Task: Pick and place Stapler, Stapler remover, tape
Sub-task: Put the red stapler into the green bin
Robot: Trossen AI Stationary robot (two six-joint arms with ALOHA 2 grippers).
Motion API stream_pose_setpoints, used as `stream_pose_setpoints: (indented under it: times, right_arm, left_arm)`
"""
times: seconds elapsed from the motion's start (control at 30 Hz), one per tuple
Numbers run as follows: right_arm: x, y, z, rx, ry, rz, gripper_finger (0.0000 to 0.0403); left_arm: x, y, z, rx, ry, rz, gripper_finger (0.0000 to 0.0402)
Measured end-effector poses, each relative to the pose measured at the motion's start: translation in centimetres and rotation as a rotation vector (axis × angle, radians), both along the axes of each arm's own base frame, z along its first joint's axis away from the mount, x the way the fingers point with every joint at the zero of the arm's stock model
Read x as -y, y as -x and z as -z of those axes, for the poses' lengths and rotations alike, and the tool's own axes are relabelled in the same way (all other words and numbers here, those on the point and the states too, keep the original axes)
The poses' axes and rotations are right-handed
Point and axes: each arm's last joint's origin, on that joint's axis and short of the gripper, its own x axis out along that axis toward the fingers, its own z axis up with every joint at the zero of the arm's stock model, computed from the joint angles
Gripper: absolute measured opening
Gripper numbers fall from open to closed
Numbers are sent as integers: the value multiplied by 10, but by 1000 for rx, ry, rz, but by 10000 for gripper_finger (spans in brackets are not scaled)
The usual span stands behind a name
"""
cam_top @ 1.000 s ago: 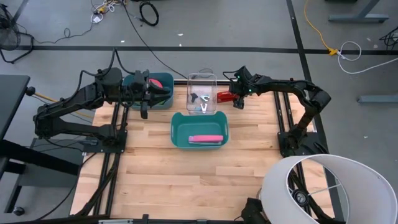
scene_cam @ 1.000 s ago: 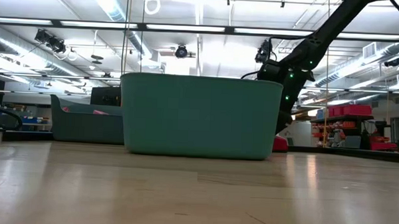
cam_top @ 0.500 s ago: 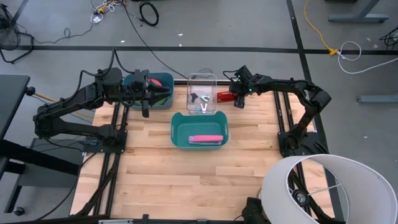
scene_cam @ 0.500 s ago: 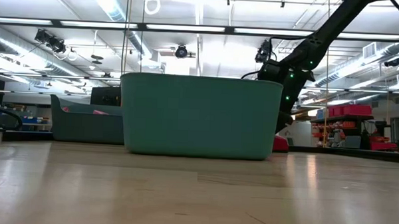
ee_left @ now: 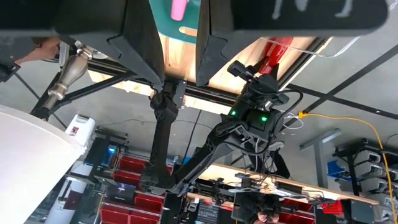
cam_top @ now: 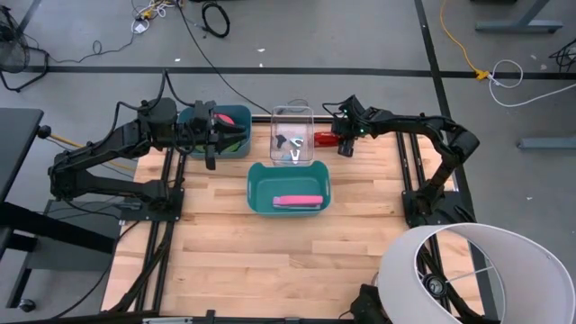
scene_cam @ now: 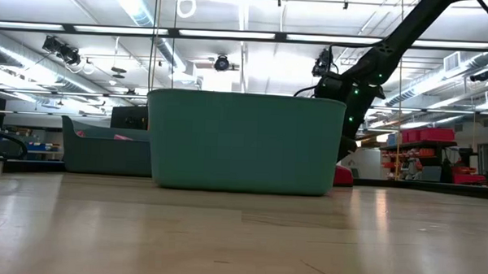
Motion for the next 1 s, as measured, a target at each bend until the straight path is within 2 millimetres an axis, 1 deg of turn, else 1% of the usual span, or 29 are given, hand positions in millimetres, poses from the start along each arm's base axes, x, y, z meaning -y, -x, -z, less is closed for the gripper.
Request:
stream_pose_setpoints:
  times: [0.17,0.43,0.67,1.0]
  right_arm:
    - [0,1,-2,10,-7,65,168]
    - [-5,8,-15,14,-4,150,151]
    - [-9,12,-12,-42,-57,164,137]
    - [-10,12,-12,-3,-109,238,135]
  left_arm:
    - [0,0,0,0,0,0,94]
    - [0,0,0,0,0,0,94]
    - [0,0,0,0,0,0,94]
    - [0,0,0,0,0,0,94]
